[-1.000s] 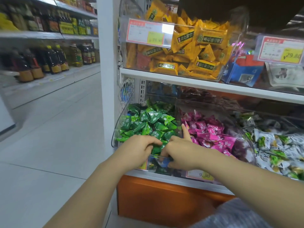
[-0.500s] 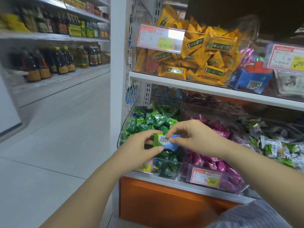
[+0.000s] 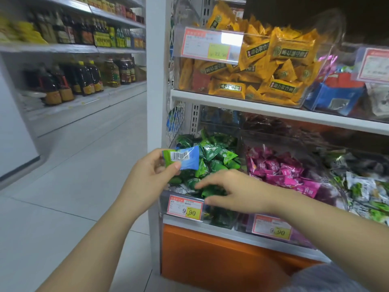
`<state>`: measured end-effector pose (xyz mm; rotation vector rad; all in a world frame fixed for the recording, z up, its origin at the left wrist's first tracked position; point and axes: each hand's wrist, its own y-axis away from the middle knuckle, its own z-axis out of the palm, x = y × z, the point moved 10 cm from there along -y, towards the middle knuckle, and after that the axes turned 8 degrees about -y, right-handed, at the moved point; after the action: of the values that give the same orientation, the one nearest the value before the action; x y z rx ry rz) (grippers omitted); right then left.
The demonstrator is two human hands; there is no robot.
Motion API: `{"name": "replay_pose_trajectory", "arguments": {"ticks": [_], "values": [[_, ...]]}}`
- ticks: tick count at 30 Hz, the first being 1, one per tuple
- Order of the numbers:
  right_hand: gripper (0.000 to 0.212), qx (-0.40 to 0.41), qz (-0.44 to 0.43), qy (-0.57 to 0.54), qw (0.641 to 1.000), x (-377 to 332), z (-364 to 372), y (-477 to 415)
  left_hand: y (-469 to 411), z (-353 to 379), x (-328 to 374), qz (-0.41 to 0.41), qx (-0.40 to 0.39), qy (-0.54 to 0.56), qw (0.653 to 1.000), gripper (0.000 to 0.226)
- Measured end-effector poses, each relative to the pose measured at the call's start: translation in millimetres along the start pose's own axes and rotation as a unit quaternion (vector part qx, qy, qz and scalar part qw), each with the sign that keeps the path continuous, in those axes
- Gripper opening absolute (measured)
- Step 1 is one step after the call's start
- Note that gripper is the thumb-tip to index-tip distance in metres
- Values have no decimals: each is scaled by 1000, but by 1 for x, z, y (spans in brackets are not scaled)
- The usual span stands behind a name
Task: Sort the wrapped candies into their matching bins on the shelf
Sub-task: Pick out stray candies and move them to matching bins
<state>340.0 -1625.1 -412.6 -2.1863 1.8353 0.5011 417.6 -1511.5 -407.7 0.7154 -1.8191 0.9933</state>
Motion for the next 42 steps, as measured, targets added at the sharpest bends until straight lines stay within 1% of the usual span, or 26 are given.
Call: {"name": "replay_pose_trajectory", "arguments": {"ticks": [2,4,7,10,12,15,17,20,21,24,27,28,31,37,40,42], "values": [[39,-55,-6,81,995,3,14,-1,3,-5,-4,-6,4,2,1000,17],[40,-86,1,140,986,10,14,4,4,-10,-8,-8,7,-9,1000,16],[47,-108,9,190,976,21,8,13,5,-15,-10,-6,9,-18,1000,15],[54,-120,13,215,969,23,7,13,6,-17,-10,-6,12,-27,1000,14],[53,-109,16,189,976,18,5,7,7,-16,-8,-4,12,-26,1000,14],[43,-68,24,67,995,8,-2,-6,7,-16,-5,0,13,-24,1000,14],[46,-83,35,17,996,7,6,-11,7,-16,-4,0,13,-18,1000,14],[65,-144,52,33,988,12,31,-18,7,-16,-3,-1,12,-20,1000,14],[69,-157,54,38,985,16,37,-21,6,-16,-3,-1,12,-22,1000,14],[64,-176,49,32,983,21,47,-29,6,-16,-4,1,11,-24,1000,14],[69,-188,53,19,981,24,59,-32,6,-16,-6,-2,7,-24,1000,14],[68,-189,47,23,981,24,63,-34,6,-16,-6,-2,8,-24,1000,15],[53,-200,51,29,978,23,65,-38,6,-17,-8,-4,14,-27,1000,16],[54,-250,91,30,963,29,61,-41,5,-18,-10,-9,12,-44,999,15],[42,-263,102,42,958,34,57,-34,4,-19,-12,-14,10,-49,999,13],[39,-261,105,60,958,35,51,-28,4,-18,-13,-15,6,-58,998,12]]}}
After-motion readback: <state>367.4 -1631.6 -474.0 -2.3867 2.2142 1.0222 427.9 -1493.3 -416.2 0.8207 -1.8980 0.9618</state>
